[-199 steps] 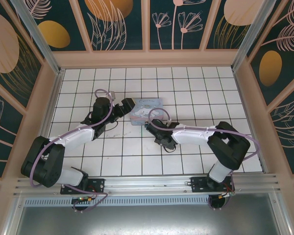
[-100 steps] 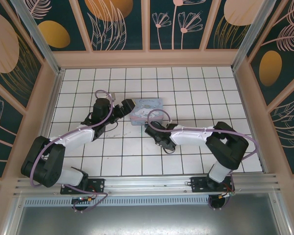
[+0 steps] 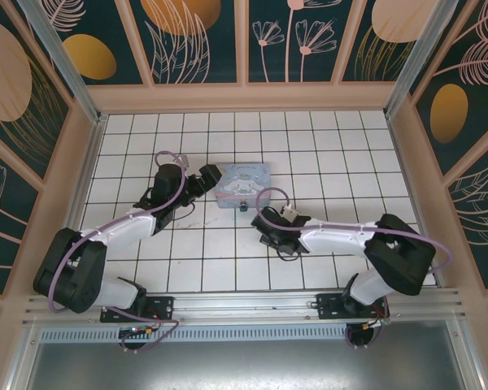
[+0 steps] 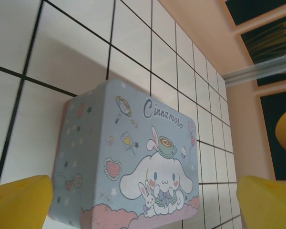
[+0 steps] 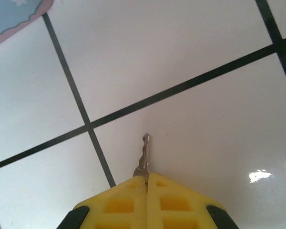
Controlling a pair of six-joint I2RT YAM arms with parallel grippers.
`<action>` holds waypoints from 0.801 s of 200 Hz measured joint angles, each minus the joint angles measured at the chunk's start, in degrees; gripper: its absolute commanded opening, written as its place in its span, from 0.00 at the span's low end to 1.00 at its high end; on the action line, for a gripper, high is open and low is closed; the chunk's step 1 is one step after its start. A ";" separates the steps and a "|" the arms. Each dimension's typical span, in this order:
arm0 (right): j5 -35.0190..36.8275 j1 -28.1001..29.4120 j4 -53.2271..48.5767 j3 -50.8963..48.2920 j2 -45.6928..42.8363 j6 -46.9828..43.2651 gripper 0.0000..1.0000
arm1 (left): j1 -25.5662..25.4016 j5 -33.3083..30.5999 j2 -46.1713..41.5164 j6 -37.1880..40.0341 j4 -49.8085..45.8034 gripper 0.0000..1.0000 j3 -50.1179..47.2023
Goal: Unlock the padlock with the key
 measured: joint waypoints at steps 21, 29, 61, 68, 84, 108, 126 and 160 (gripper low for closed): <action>-0.48 0.00 0.81 -1.44 -4.72 -0.87 0.00 | 0.00 -1.27 -1.51 -0.44 -1.11 0.99 -0.31; -0.61 0.00 0.98 -1.53 -6.25 -1.11 0.00 | 0.00 -1.20 -1.70 -0.44 -1.33 0.99 -0.28; -0.68 -0.13 1.70 -1.31 -10.29 -2.05 0.00 | 0.00 1.68 -1.70 -0.63 -1.55 0.99 -0.09; -0.70 -0.35 1.75 -0.96 -10.67 -2.27 0.00 | 0.00 2.73 -1.70 -1.05 -1.25 0.99 -0.09; -0.72 -1.05 1.73 0.72 -11.02 -2.99 0.00 | 0.00 5.27 -1.70 -2.45 0.02 0.98 -0.09; -1.09 -3.17 2.23 4.48 -11.06 -4.02 0.00 | 0.00 8.44 -1.84 -5.16 2.54 0.99 -0.09; -1.62 -5.66 3.37 7.06 -11.06 -4.96 0.00 | -0.04 10.14 -2.51 -7.56 4.31 0.98 -0.09; -3.06 -11.39 6.97 10.38 -10.45 -6.03 0.00 | -0.22 11.67 -4.28 -13.42 9.31 0.96 -0.48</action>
